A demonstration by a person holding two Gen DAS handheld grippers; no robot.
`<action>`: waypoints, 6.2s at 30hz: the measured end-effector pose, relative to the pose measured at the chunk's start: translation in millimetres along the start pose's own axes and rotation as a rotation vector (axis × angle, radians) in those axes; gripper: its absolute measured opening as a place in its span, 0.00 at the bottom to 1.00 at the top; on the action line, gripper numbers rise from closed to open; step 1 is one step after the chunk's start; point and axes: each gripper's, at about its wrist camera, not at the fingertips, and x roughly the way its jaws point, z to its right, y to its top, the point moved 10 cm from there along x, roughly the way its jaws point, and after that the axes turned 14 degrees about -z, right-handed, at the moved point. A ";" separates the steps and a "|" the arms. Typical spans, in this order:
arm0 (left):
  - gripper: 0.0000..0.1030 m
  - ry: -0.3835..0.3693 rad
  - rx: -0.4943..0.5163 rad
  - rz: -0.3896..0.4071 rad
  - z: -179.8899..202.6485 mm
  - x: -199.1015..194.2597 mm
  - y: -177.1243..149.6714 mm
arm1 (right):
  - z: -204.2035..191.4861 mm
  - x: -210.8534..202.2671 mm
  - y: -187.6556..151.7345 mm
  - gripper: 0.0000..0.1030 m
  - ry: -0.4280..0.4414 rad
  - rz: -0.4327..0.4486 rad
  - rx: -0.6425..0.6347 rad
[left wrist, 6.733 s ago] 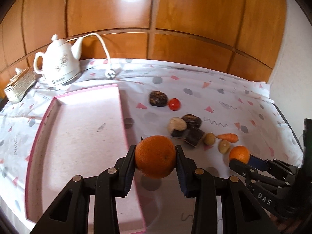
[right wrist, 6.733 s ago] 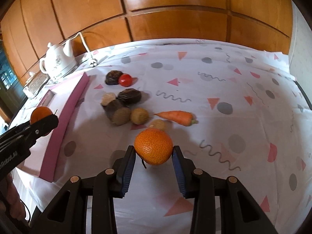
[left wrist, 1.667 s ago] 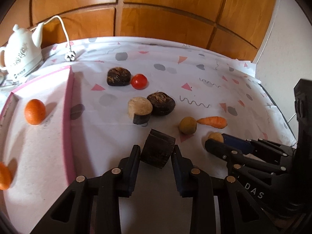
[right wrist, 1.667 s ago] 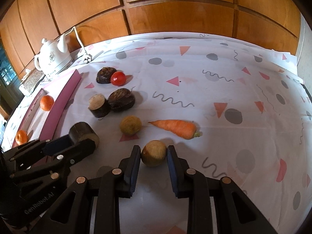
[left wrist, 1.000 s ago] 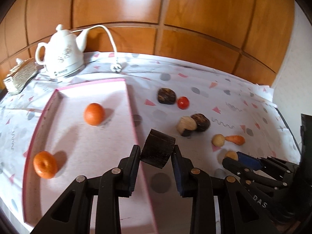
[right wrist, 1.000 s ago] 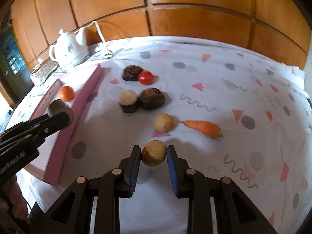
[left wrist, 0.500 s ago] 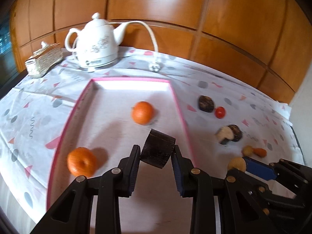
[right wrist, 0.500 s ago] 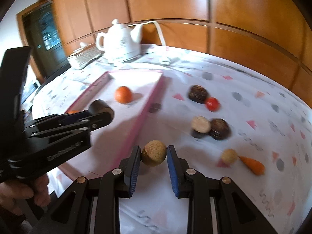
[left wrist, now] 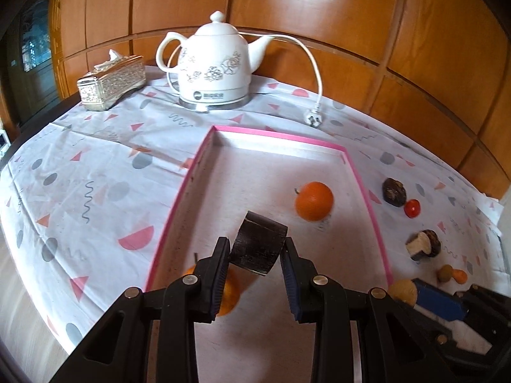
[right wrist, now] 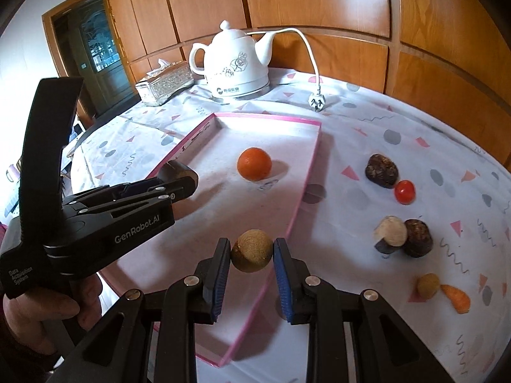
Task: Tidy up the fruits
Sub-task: 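Carry the yam slice and potato into the tray and release both, then move the right tool to the carrot and grasp it, then grasp the second beige potato with the left tool while the right tool holds the carrot, then lift the potato and carrot and carry both toward the tray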
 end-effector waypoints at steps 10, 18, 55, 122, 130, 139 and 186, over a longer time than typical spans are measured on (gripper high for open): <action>0.33 0.029 -0.003 0.024 -6.6 -3.7 3.5 | -8.1 15.7 17.2 0.27 -0.028 -0.008 0.043; 0.45 0.027 -0.021 0.040 -13.0 -10.6 2.2 | -4.3 16.3 29.0 0.27 -0.054 0.011 0.061; 0.52 -0.106 0.189 0.009 70.0 -21.5 -33.3 | 163.1 -32.2 -88.3 0.45 -0.222 0.045 0.517; 0.31 -0.318 0.532 -0.175 268.5 34.3 -70.3 | 248.7 -21.2 -96.5 0.26 -0.326 0.050 0.442; 0.31 -0.299 0.533 -0.175 285.1 50.3 -69.0 | 248.4 -21.2 -96.4 0.26 -0.324 0.052 0.443; 0.26 -0.282 0.512 -0.120 279.2 49.4 -66.4 | 248.6 -21.0 -96.7 0.26 -0.332 0.050 0.440; 0.25 -0.228 0.499 -0.079 238.3 33.1 -71.6 | 247.3 -20.1 -97.1 0.26 -0.349 0.047 0.432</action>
